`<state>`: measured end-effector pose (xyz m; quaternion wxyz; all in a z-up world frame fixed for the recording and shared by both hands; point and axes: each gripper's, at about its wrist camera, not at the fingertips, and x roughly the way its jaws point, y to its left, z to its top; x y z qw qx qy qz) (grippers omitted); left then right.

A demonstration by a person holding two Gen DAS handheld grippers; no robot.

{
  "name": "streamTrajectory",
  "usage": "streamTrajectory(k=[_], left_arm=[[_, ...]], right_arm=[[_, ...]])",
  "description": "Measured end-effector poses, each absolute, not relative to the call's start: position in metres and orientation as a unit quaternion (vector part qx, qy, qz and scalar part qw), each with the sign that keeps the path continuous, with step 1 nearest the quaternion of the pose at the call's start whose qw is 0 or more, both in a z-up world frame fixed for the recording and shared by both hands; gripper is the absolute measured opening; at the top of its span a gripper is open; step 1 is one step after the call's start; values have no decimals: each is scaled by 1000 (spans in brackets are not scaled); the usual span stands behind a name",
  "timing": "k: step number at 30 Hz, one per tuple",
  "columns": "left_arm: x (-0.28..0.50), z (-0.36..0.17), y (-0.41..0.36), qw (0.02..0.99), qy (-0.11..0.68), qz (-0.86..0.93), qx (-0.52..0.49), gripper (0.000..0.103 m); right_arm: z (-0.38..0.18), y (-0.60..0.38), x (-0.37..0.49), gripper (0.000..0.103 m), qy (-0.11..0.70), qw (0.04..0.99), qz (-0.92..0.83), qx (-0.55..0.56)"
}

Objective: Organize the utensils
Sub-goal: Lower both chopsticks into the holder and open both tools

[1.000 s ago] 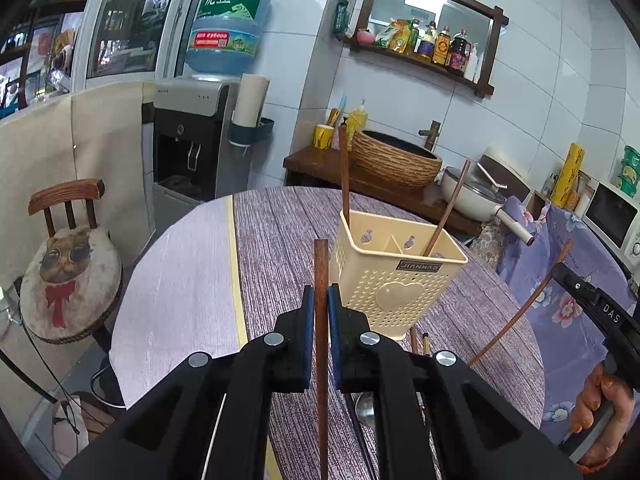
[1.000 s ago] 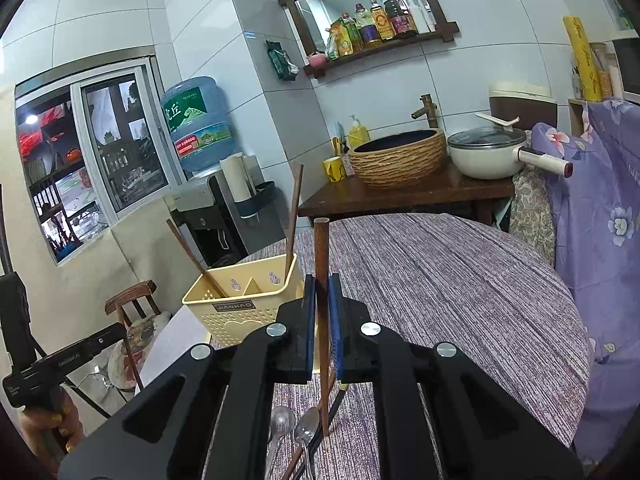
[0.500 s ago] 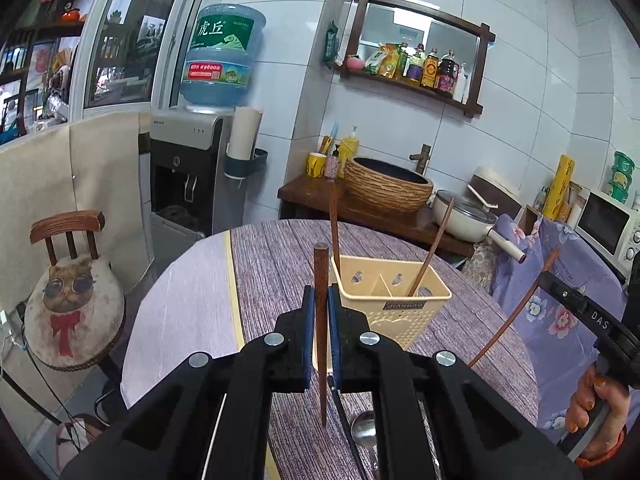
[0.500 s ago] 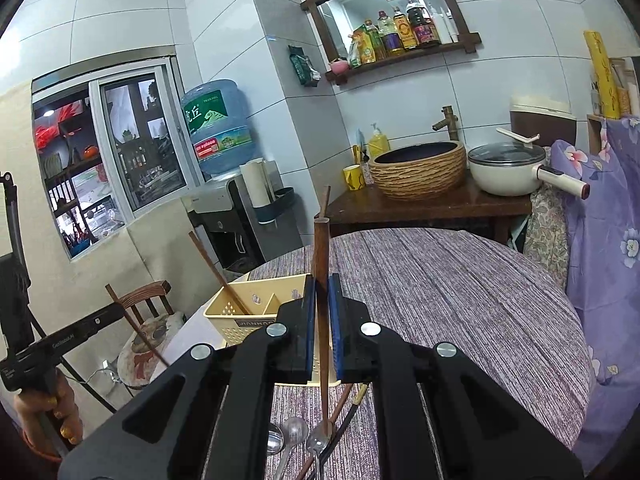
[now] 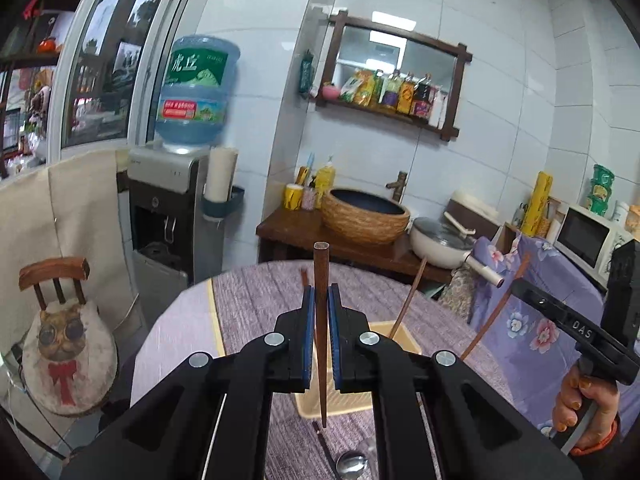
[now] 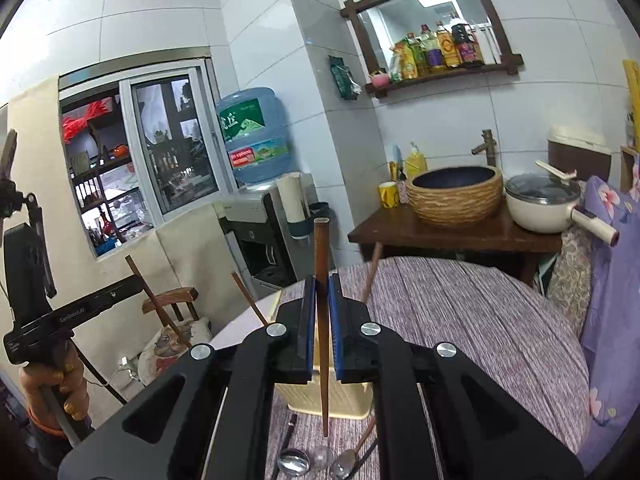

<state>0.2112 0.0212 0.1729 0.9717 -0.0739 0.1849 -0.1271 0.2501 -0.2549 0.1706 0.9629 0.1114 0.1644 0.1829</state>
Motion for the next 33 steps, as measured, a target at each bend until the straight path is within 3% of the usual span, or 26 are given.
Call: streamTrajectory(k=[10, 20, 29, 33], left_arm=[[244, 225, 7, 981, 135, -108, -92, 8], [286, 173, -3, 975, 176, -85, -107, 8], [278, 221, -1, 982, 132, -87, -106, 8], [282, 214, -6, 985, 121, -75, -103, 8]], right_arm=[[228, -244, 284, 8, 118, 972, 165, 118], [167, -226, 317, 8, 152, 973, 137, 105], [168, -233, 327, 8, 150, 973, 134, 115], [162, -229, 329, 8, 154, 973, 131, 108]])
